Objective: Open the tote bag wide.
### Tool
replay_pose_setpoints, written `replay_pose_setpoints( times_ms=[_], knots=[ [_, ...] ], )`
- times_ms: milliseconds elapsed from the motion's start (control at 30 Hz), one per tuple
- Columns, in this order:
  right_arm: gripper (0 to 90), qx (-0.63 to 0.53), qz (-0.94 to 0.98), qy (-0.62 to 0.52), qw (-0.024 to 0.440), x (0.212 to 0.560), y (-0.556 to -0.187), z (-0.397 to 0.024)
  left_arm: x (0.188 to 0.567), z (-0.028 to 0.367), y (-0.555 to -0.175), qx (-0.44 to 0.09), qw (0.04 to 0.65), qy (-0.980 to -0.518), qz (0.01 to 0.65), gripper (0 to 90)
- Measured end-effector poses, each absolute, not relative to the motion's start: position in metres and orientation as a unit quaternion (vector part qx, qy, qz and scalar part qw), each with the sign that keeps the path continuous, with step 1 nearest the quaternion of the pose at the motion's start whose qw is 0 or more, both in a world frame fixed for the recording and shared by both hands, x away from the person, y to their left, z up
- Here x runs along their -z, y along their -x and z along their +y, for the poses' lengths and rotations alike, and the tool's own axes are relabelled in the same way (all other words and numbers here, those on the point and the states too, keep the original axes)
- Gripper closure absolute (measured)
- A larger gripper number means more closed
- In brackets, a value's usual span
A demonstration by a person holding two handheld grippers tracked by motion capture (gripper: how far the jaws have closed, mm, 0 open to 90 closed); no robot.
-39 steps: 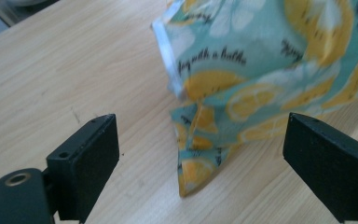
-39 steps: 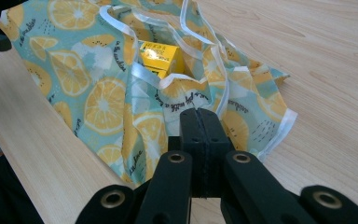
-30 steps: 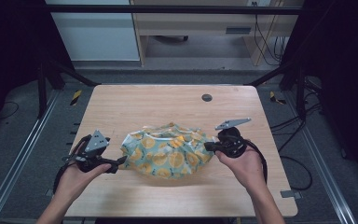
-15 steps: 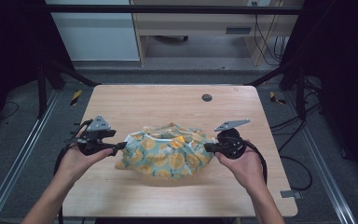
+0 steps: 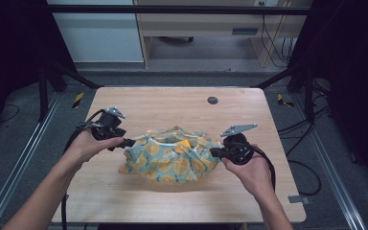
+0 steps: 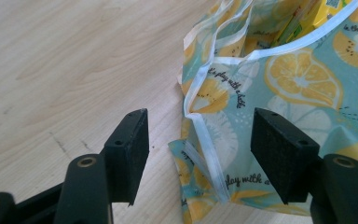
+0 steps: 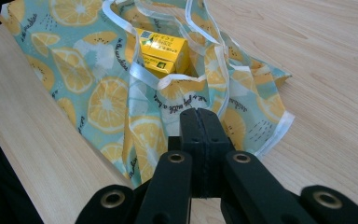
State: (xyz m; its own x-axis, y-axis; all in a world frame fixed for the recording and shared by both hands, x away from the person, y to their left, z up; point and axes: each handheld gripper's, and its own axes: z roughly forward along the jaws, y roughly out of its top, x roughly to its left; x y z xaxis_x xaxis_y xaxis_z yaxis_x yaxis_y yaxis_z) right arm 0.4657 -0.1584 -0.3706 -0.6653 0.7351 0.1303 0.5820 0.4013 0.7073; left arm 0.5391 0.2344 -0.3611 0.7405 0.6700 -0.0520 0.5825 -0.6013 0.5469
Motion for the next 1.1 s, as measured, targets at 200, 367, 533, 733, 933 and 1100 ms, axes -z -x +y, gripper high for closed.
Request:
replay_pose_setpoints(
  times_ms=[200,367,533,733,933,1100],
  knots=[
    [90.0,-0.375,0.833,-0.395,0.101,0.373,-0.465,-0.16,0.367,0.221,-0.538,-0.069,0.266,-0.9,0.339,37.7],
    [90.0,-0.378,0.833,-0.393,0.099,0.376,-0.465,-0.159,0.377,0.216,-0.542,-0.043,0.253,-0.906,0.338,36.9],
    [90.0,-0.377,0.831,-0.396,0.097,0.376,-0.465,-0.159,0.386,0.208,-0.54,-0.026,0.249,-0.912,0.324,44.6],
    [90.0,-0.382,0.828,-0.397,0.1,0.378,-0.466,-0.16,0.381,0.21,-0.533,-0.036,0.26,-0.917,0.301,76.3],
    [90.0,-0.384,0.825,-0.401,0.106,0.376,-0.464,-0.163,0.376,0.217,-0.525,-0.059,0.287,-0.91,0.294,87.9],
    [90.0,-0.394,0.815,-0.405,0.129,0.366,-0.456,-0.173,0.359,0.231,-0.51,-0.095,0.34,-0.885,0.305,88.6]
  ],
)
